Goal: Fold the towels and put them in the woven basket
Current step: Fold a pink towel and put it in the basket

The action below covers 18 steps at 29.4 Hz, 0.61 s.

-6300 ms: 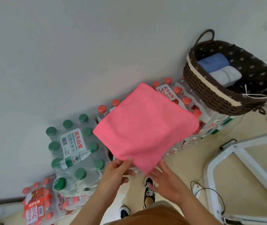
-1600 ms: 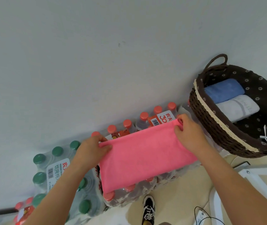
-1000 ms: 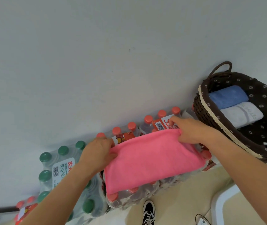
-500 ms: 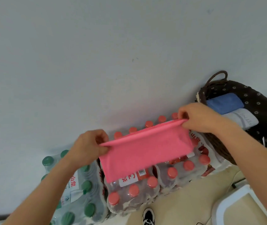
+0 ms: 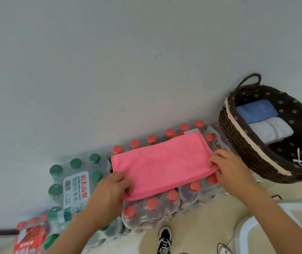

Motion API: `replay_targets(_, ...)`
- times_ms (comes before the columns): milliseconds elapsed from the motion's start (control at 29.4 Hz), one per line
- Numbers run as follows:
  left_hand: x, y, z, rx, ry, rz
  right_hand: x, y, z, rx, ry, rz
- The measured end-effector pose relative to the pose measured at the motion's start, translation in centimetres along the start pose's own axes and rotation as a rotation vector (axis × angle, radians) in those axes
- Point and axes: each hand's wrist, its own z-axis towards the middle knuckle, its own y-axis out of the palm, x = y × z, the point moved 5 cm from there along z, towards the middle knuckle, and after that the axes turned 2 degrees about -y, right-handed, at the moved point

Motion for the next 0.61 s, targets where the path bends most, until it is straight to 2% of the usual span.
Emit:
replay_targets(136,-0.2,-0.6,-0.6,-0.116,-0.121,-0.215,0.0,-0.5,-0.8,0.013,0.102,-0.017)
replay_targets(204,-0.7,-1.8,-0.4,0.086,-0.251,-0.37,-0.4,-1.1,-0.7,0.056,0.146,-0.004)
replay_targets(272,-2.1,-2.1,-0.3,0.315,-0.47,-0.442,-1.4,-1.7,-0.1,0.133,0.134,0.019)
replay_targets(306,-2.9,-1.6,0.0,0.348,-0.6,-0.527,-2.2,-1.7,0.4,0.153,0.118,0.023)
replay_targets(408,-3.9,0.6,0.7,0.268,-0.944,-0.883,-5.6,0.2,2.0,0.071,0.011,-0.006)
replay_targets(510,-3.3,0.8,1.6,0.239,-1.028,-0.88,-9.3,2.6,3.1,-0.047,-0.056,0.019)
replay_targets(612,-2.9,0.3,2.3,0.231,-1.037,-0.876,-12.1,4.5,3.7,-0.085,-0.097,0.014)
